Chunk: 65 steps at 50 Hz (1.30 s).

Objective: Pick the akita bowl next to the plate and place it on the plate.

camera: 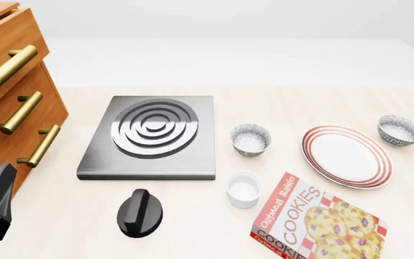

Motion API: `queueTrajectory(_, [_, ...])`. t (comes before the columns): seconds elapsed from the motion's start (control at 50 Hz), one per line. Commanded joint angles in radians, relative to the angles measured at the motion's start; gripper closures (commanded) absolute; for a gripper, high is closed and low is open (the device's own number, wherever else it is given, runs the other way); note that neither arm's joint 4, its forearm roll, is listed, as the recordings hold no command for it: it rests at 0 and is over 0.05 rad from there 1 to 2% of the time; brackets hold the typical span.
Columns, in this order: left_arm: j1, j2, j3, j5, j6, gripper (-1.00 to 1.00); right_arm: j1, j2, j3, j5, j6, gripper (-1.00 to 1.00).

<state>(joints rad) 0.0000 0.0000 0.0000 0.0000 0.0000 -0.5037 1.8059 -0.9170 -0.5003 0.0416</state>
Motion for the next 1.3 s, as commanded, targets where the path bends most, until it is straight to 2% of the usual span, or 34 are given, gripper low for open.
queueTrajectory(0.02, [0.0, 0.0, 0.0, 0.0, 0.0, -1.0, -0.009, 0.029, -0.017, 0.01, 0.004, -1.0])
queueTrajectory(0.46, [0.0, 0.0, 0.0, 0.0, 0.0, -1.0, -0.004, 0.079, -0.06, 0.06, 0.023, -1.0])
queueTrajectory(0.9, [0.0, 0.0, 0.0, 0.0, 0.0, -1.0, 0.0, 0.161, -0.161, 0.167, 0.067, -1.0])
queueTrajectory(1.08, [0.0, 0.0, 0.0, 0.0, 0.0, -1.0, 0.0, 0.169, -0.159, 0.172, 0.071, -1.0])
queueTrajectory(1.3, [0.0, 0.0, 0.0, 0.0, 0.0, -1.0, 0.001, 0.222, -0.216, 0.242, 0.101, -1.0])
